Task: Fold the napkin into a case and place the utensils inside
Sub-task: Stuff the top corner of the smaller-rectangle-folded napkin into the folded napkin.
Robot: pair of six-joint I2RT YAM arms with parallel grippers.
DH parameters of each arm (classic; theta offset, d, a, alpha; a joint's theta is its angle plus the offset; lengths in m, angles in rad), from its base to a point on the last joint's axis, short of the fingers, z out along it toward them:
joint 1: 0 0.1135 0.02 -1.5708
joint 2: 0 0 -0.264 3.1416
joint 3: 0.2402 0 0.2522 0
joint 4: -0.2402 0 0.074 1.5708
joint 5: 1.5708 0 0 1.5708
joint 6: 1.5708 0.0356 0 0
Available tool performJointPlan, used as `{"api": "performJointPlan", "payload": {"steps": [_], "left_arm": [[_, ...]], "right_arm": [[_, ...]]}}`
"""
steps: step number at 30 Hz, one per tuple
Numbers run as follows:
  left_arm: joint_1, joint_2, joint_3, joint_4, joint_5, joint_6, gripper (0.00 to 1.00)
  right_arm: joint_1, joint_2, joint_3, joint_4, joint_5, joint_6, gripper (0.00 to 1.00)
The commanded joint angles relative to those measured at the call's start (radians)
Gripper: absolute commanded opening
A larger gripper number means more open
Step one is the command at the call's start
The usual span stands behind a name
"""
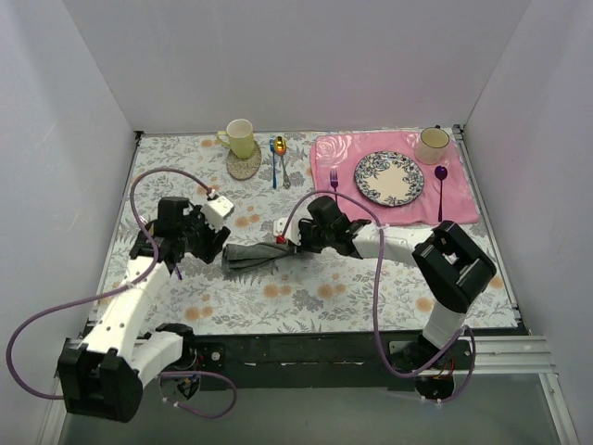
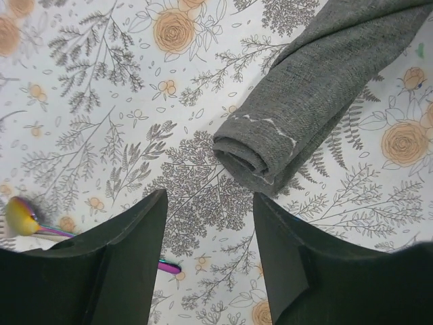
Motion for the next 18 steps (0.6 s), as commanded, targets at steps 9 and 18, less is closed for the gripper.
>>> {"api": "performJointPlan", "payload": {"steps": [9,18], "left_arm": [[0.110,0.288,0.243,-0.221,0.401,0.072,0.48],[-0.097,0.265,0.082,-0.092,0.186,0.025,0.48]], "right_arm": [[0.141,-0.120,-0.257,0.359,0.219,-0.165,0.01],[0.207,-0.111,-0.341,0.500,0.328,-0.271,0.01]]}}
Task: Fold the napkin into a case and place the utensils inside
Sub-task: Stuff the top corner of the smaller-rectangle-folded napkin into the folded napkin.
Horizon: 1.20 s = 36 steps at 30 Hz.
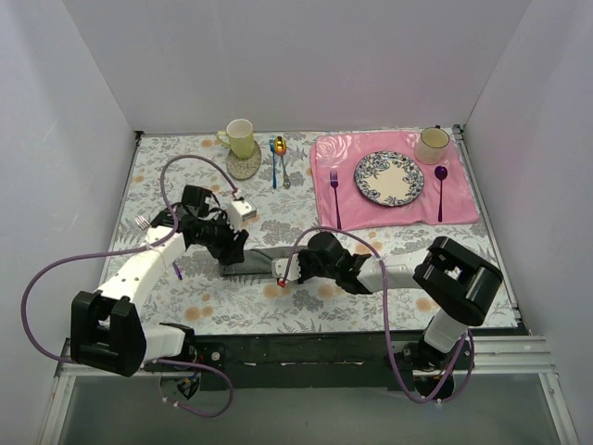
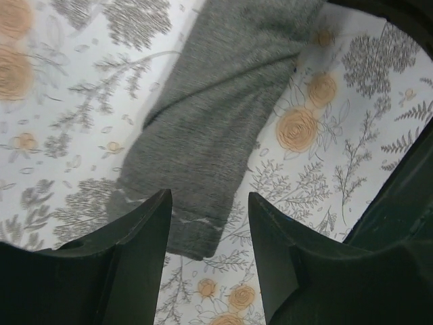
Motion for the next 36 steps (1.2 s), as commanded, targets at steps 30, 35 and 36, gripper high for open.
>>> {"api": "performJointPlan", "payload": {"steps": [30,35,36], "left_arm": [[-0.101,0.058,-0.235,0.169,-0.280,-0.024,0.24],[-0.095,0.031,-0.226,0.160,-0.249,-0.003,0.36],[-0.089,0.025,-0.208,0.146,-0.239,-0.003,0.38]], "right_arm": [[0.059,-0.170,0.139,-0.447,-0.318,-0.111,0.98],[-0.002,-0.215,0.309,-0.660,-0.426,0.082,0.99],[-0.023,-0.210,0.332,-0.674,-0.452,0.113,0.97]]}}
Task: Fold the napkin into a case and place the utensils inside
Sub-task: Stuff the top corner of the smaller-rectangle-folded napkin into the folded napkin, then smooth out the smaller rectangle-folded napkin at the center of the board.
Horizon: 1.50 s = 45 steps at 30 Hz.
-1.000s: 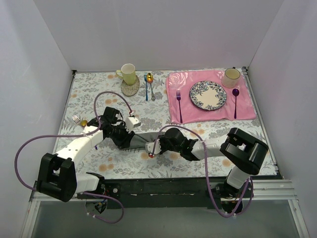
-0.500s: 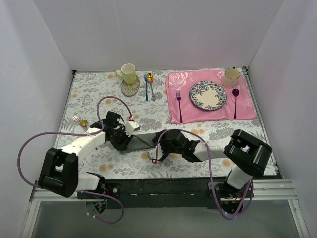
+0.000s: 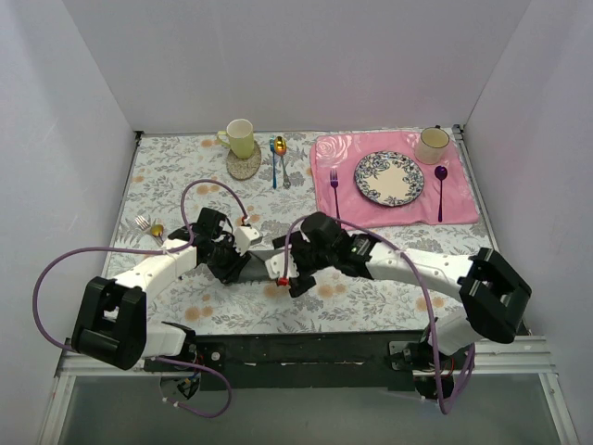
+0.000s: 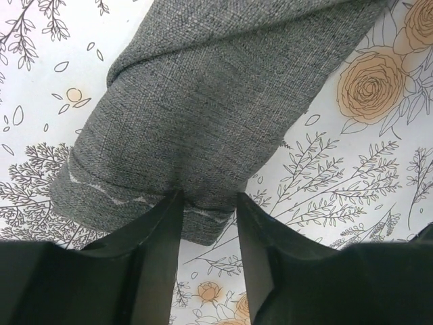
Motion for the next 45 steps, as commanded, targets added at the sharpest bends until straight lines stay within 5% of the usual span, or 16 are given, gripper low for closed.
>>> {"api": "performJointPlan", "payload": {"steps": [1,10,32,39,45], "left_arm": [[0.019,-0.030,0.027,-0.017,0.020,0.023,0.40],[0.054,-0.126,0.139,-0.133,0.144,-0.017,0.38],[0.027,0.059,0.007,0.075,-0.130,-0.103,0.26],[0.077,0.163,0.125,0.146,-0.156,-0.074,0.42],[0.219,0.080,0.242,0.031,0.000,-0.079,0.51]], "right_arm": [[-0.111,-0.047,0.155,-0.202,-0.174,0.205,0.96],[-0.236,0.125,0.298,-0.358,-0.217,0.345,0.43],[-0.127,0.274,0.149,-0.291,-0.125,0.351,0.35],[-0.084,0.263,0.253,-0.327,-0.269,0.526,0.52],[-0.163,0.167,0.333,-0.327,-0.325,0.663,0.64]]}}
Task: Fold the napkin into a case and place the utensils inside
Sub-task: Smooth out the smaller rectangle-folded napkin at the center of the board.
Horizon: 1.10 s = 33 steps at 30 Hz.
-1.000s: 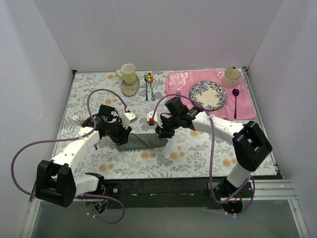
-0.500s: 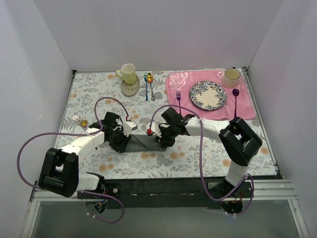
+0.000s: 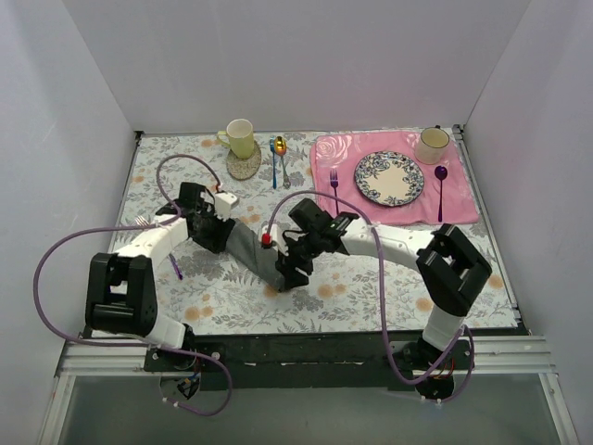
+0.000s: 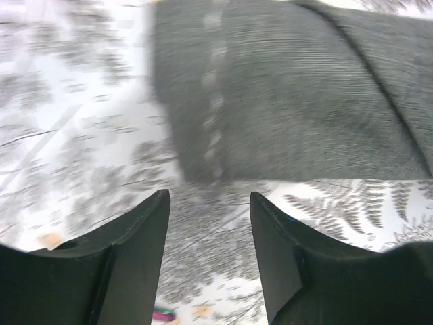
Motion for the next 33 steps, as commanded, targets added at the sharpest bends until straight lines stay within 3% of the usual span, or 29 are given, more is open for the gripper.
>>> {"api": "performJointPlan", "payload": {"steps": [1,8,18,23,33], "left_arm": [[0.054,-0.118,0.063,-0.068,0.109,0.007,0.51],[0.036,-0.156,-0.009,-0.168,0.144,0.029,0.44],[-0.181,-0.067,-0.110,-0.042,0.021,-0.075,0.52],[-0.253,0.032,-0.055,0.050,0.006,-0.112,0.55],[-0.274,0.209,0.094,0.130,0.056,-0.088,0.57]], "right_arm": [[-0.073,-0.091,0.064,0.009,-0.058,0.121,0.65],[-0.111,-0.037,0.072,-0.003,0.068,0.127,0.72],[-0.110,0.000,0.015,0.012,0.081,0.127,0.69],[-0.110,0.008,-0.020,0.015,0.074,0.144,0.59],[-0.103,-0.005,-0.074,0.038,0.029,0.188,0.60]]}}
